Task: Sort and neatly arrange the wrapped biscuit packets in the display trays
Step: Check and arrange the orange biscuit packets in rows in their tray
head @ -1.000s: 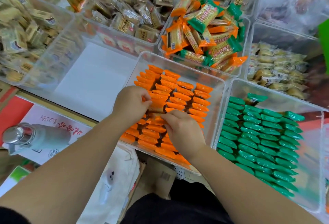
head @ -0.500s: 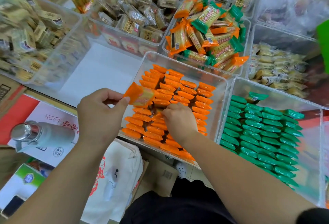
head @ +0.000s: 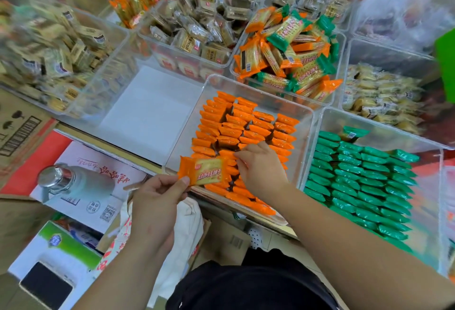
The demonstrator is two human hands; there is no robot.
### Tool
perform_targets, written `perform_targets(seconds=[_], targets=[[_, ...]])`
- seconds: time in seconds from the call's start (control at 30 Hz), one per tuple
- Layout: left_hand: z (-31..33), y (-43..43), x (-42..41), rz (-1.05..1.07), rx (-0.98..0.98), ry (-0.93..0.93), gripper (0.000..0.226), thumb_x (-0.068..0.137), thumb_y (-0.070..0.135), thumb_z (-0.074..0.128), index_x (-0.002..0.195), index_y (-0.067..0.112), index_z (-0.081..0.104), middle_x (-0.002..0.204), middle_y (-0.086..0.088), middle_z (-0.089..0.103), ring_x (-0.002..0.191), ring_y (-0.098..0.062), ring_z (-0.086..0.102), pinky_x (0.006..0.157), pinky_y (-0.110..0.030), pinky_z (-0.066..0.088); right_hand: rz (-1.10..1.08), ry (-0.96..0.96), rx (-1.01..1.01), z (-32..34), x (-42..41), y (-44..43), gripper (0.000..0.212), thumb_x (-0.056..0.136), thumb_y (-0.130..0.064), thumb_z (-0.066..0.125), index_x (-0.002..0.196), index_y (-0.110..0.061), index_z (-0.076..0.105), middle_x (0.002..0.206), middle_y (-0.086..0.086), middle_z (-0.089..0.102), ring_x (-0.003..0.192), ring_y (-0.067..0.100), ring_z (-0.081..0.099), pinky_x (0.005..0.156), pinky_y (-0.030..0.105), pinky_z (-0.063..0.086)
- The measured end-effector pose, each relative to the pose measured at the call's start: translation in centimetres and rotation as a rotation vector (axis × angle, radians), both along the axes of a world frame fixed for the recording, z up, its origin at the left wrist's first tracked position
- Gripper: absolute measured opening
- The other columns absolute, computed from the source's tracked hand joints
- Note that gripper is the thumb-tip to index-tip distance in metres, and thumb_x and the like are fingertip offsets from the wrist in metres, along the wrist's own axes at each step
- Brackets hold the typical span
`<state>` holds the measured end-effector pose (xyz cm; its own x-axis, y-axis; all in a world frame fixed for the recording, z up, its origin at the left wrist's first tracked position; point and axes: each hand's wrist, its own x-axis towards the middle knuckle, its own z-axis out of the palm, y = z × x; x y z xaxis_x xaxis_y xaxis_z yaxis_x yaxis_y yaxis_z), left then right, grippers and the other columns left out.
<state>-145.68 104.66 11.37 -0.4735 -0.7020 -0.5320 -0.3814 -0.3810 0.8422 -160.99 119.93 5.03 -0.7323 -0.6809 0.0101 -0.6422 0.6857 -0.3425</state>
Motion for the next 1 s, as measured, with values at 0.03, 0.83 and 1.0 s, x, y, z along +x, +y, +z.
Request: perform_targets(seconds=[0.03, 0.83, 1.0], targets=[[0.2, 0.2, 0.0, -0.006, 0.024, 0.019, 0.007, 0.088, 0.006, 0.073, 0.088, 0.001, 0.067, 0.071, -0.004, 0.066, 0.07, -0.018, 0.061, 0.068, -0.026, 0.052, -0.029, -0.094, -0.08, 0.9, 0.6, 0.7, 0.02, 0.096, -0.014, 0.059, 0.106, -0.014, 0.077, 0.098, 0.004, 0.072, 0.094, 0.027, 0.06, 0.081, 0.035, 0.047], [6.2, 3.2, 5.4, -0.29, 0.204, 0.175, 0.025, 0.079, 0.008, 0.072, 0.101, -0.003, 0.071, 0.099, -0.033, 0.066, 0.087, -0.033, 0.054, 0.08, -0.042, 0.046, -0.283, -1.54, -0.918, 14.0, 8.5, 8.5, 0.013, 0.079, -0.022, 0.081, 0.075, -0.015, 0.07, 0.094, 0.018, 0.063, 0.086, 0.028, 0.056, 0.075, 0.031, 0.042], [5.7, 3.8, 6.2, -0.258, 0.298, 0.174, 0.019, 0.075, 0.01, 0.07, 0.092, 0.003, 0.072, 0.09, -0.016, 0.07, 0.08, -0.024, 0.059, 0.067, -0.029, 0.052, -0.267, -1.601, -0.922, 13.7, 9.1, 8.6, 0.016, 0.076, -0.025, 0.081, 0.08, -0.014, 0.07, 0.099, 0.02, 0.069, 0.093, 0.03, 0.062, 0.091, 0.043, 0.047]])
